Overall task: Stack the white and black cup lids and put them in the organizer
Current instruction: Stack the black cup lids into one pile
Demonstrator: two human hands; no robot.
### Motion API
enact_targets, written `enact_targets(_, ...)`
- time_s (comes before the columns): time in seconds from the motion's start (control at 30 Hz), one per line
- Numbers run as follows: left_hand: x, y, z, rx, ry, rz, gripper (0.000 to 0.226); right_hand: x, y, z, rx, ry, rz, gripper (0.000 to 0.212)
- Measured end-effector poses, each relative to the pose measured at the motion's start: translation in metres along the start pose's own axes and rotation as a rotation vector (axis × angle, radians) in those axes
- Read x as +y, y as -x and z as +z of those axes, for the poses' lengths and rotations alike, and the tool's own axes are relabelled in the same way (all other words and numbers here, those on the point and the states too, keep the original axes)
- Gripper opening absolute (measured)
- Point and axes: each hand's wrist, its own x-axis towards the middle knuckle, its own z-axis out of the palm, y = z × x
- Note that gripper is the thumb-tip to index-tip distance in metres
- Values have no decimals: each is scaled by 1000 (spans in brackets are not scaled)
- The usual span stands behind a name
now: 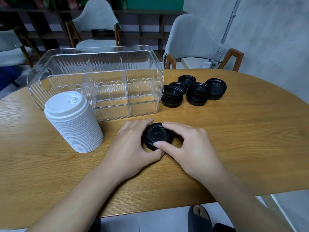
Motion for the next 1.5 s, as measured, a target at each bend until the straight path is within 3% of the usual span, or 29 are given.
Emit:
enact_targets(0.27, 3, 1, -1, -18, -1, -13, 101, -5, 3, 8, 75, -17, 47, 55)
enact_targets(0.5, -2, -2, -4, -42, 45, 19, 82, 1, 0, 2, 4, -124, 84, 55)
enact_targets(0.77, -4, -5, -6, -43, 27, 54, 90, 8, -2, -7, -90, -149, 99, 67)
enact_targets(0.83, -4, -7, -8, -59, 37, 58, 90, 10, -5, -10, -59, -153, 124, 60)
enact_targets(1.0, -9, -20, -18, -67, -14, 32, 95, 21, -35, -12, 169, 93, 106, 44)
enact_targets(1.17, -9, -23, -13, -53, 15, 32, 94, 15, -84, -8, 138, 386, 76, 55)
enact_targets(1.5, -7, -17, -10, -32, 33, 46, 90, 33, -100, 3, 271, 601, 6, 20)
